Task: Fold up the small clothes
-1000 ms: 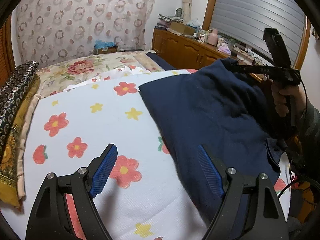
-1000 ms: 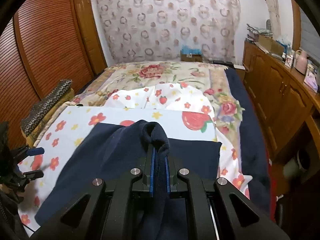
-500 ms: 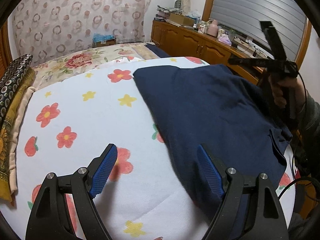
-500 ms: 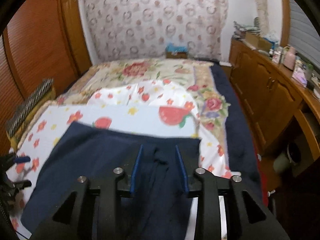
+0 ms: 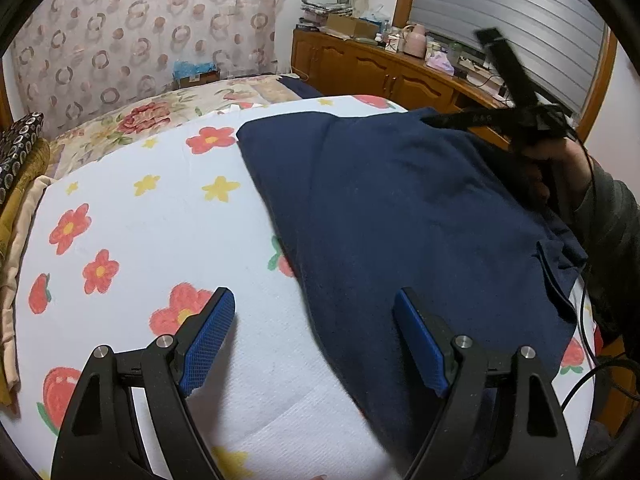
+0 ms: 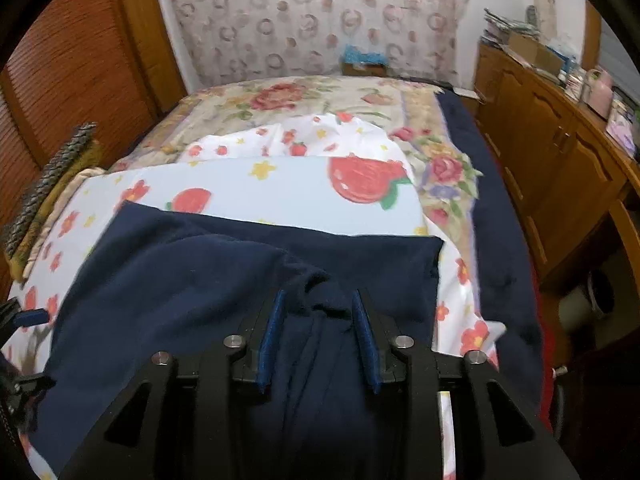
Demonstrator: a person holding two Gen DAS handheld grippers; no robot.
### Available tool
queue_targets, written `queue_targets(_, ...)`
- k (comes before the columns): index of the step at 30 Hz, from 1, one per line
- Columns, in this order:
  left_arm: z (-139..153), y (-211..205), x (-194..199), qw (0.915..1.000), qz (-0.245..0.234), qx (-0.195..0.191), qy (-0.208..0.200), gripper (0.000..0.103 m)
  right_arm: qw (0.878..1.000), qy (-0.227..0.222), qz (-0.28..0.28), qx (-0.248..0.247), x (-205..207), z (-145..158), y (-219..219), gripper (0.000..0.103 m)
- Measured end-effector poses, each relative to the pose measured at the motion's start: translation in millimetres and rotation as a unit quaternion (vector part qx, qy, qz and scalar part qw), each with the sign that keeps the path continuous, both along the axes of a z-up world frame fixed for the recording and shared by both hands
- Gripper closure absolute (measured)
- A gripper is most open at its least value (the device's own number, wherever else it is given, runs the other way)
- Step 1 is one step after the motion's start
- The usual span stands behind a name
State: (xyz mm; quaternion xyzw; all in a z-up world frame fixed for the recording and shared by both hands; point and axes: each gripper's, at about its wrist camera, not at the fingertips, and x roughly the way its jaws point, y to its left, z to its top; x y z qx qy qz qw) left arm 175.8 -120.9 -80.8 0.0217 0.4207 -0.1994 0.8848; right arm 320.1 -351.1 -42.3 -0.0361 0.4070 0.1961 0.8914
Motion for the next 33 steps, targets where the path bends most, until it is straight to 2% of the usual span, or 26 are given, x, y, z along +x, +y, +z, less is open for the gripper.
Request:
queue_targets(3, 0, -1, -2, 1.0, 0.0, 0.002, 0.001, 0.02, 0.997, -0.066, -0.026, 0.018, -14, 24, -15, 0.099)
queue_targets(6, 0, -2, -2, 1.0, -0.002, 0.001, -0.001, 0.02, 0.994, -0.094, -0.048, 0.005, -19, 39, -24, 0.099)
queue_targets(10, -1, -2, -7, 1.0, -0.003, 0.002, -0.003, 0.02, 0.995, -0.07, -0.07, -0.025, -9, 31, -24, 0.099)
queue_targets(12, -1, -2, -7, 1.0, -0.002, 0.001, -0.004, 0.02, 0.996, -0.055, -0.065, -0.022, -7, 30, -24, 0.093)
queue_targets(16, 2, -1, -13, 1.0, -0.001, 0.002, -0.009, 0.02, 0.996, -0.061, -0.059, -0.032, -18, 38, -14, 0.068)
queue_targets(17, 3, -1, -14, 0.9999, -0.001, 0.001, -0.011, 0.02, 0.996, -0.063, -0.056, -0.034, -25, 43, -10, 0.065)
queue_targets(21, 9, -2, -23, 0.9998, -0.005, -0.001, -0.021, 0.02, 0.995, -0.076, -0.041, -0.044, -56, 49, -1, 0.064)
queue_targets(25, 13, -3, -33, 0.9995, -0.01, -0.009, -0.029, 0.02, 0.997, -0.071, -0.012, -0.037, -96, 43, 5, 0.064)
queue_targets(29, 10, -4, -42, 0.9994, -0.014, -0.01, -0.03, 0.02, 0.998, -0.052, 0.014, -0.024, -133, 34, 8, 0.064)
queue_targets(33, 4, -4, -51, 0.9995, -0.016, -0.015, -0.021, 0.02, 0.999, -0.026, 0.028, -0.036, -152, 18, 10, 0.064)
